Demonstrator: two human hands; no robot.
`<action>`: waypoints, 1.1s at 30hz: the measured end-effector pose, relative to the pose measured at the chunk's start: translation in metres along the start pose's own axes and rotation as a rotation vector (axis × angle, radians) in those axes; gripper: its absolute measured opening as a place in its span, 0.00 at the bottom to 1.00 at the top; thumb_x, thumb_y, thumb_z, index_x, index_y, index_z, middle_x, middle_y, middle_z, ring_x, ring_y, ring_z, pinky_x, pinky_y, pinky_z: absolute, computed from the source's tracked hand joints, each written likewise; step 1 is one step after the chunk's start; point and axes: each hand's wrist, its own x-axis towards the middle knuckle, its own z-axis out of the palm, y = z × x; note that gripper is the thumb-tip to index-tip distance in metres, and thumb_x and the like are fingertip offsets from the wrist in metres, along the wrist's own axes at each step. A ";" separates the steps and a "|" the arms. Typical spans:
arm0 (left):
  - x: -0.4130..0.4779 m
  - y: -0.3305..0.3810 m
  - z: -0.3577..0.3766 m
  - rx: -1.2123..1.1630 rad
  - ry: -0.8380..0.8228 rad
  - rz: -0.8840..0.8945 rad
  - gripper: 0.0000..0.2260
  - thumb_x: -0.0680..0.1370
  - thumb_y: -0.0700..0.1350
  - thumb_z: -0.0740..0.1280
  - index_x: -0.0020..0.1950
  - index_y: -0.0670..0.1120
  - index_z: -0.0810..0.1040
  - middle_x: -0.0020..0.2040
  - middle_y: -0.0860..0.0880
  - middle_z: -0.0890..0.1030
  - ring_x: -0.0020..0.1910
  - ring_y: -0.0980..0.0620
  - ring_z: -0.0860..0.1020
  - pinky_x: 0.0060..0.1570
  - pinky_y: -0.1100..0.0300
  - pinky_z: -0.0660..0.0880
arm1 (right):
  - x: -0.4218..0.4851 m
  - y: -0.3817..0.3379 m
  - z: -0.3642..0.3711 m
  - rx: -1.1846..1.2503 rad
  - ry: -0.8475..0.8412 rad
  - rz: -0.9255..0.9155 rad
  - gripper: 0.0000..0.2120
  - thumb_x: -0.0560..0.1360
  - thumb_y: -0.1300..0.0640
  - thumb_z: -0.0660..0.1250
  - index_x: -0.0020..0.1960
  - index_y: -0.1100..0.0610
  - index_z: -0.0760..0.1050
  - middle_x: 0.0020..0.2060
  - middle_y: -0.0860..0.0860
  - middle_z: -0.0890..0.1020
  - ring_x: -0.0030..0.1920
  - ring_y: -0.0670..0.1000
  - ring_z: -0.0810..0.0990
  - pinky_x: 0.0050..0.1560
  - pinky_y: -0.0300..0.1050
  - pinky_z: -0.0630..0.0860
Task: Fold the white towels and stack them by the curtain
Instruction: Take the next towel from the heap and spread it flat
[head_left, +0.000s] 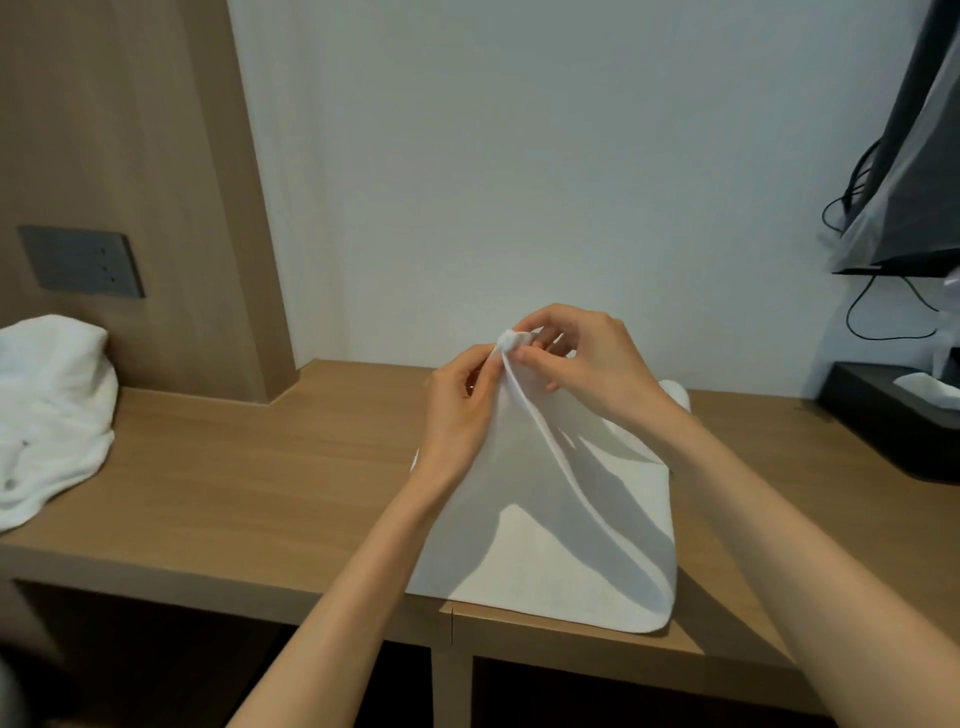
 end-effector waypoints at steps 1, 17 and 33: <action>0.001 0.002 -0.001 0.025 0.009 0.006 0.10 0.81 0.47 0.62 0.48 0.47 0.83 0.38 0.52 0.81 0.36 0.59 0.73 0.36 0.64 0.67 | 0.000 -0.001 0.000 0.005 -0.011 -0.002 0.05 0.72 0.55 0.73 0.47 0.53 0.80 0.36 0.50 0.80 0.32 0.45 0.78 0.33 0.43 0.80; -0.002 0.007 -0.102 0.822 -0.047 -0.287 0.18 0.70 0.37 0.68 0.58 0.50 0.79 0.55 0.51 0.81 0.48 0.54 0.76 0.39 0.61 0.71 | 0.041 -0.029 -0.024 0.500 0.697 0.006 0.12 0.79 0.65 0.61 0.44 0.49 0.68 0.41 0.51 0.74 0.43 0.52 0.80 0.48 0.46 0.80; -0.017 0.095 -0.167 0.472 -0.194 -0.575 0.03 0.80 0.42 0.63 0.51 0.44 0.75 0.31 0.48 0.83 0.27 0.51 0.81 0.25 0.63 0.76 | 0.038 -0.052 -0.050 0.394 0.858 0.075 0.04 0.79 0.62 0.62 0.49 0.54 0.68 0.46 0.53 0.75 0.46 0.52 0.77 0.56 0.55 0.77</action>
